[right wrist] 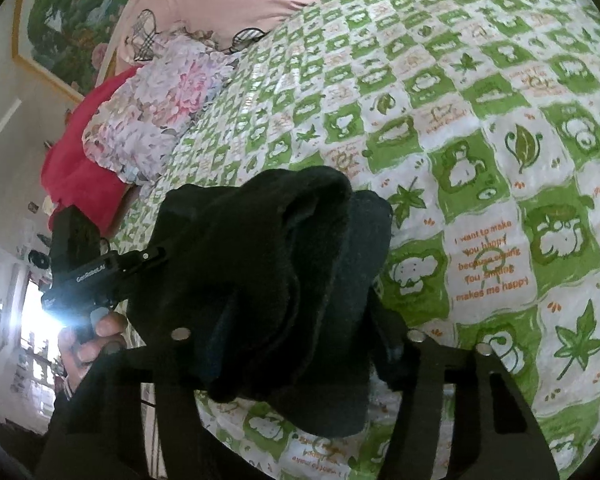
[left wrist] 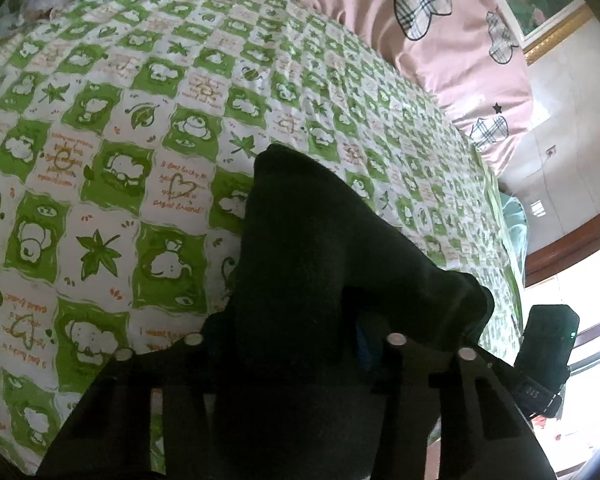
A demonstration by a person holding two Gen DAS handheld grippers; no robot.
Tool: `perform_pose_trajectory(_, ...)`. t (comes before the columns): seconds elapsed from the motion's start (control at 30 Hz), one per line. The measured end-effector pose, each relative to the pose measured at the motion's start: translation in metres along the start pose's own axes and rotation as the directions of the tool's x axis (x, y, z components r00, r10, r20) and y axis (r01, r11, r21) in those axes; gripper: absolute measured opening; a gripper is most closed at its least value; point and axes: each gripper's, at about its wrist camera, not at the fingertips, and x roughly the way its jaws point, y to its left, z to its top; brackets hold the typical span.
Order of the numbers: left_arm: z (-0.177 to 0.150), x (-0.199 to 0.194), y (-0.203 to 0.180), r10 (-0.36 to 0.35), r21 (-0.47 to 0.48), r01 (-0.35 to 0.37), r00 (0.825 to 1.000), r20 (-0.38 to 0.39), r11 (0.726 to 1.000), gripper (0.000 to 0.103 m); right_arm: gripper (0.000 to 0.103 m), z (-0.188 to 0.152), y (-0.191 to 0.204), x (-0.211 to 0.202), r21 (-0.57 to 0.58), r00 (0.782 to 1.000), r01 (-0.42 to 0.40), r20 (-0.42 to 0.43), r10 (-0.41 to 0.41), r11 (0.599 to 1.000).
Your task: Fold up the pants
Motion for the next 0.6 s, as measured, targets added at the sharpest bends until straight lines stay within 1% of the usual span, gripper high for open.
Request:
perform_pose_trajectory(0.1, 0.0, -0.007, -0.002, -0.007, 0.0, 0.007, 1.0, 0.01, 1.0, 0.036, 0.052, 0.002, 0.005, -0.003, -0.021, 1.0, -0.004, 0.008, 0.004, 1.0)
perform_pose_trajectory(0.2, 0.001, -0.016, -0.005, -0.006, 0.007, 0.006, 1.0, 0.025, 1.0, 0.035, 0.049, 0.005, 0.011, -0.007, -0.042, 1.0, -0.012, 0.014, 0.013, 0.999)
perform_pose_trajectory(0.33, 0.003, -0.031, -0.012, -0.015, 0.016, 0.014, 0.998, 0.054, 1.0, 0.034, 0.049, 0.012, 0.018, -0.011, -0.062, 0.999, -0.021, 0.023, 0.023, 0.998)
perform_pose_trajectory(0.5, 0.009, -0.052, -0.019, 0.001, 0.028, -0.004, 0.994, 0.106, 1.0, 0.034, 0.048, 0.027, 0.029, -0.013, -0.099, 0.998, -0.043, 0.033, 0.046, 0.994)
perform_pose_trajectory(0.6, 0.016, -0.065, -0.016, 0.005, 0.021, -0.008, 0.99, 0.139, 1.0, 0.034, 0.048, 0.039, 0.04, -0.01, -0.132, 0.997, -0.057, 0.036, 0.063, 0.99)
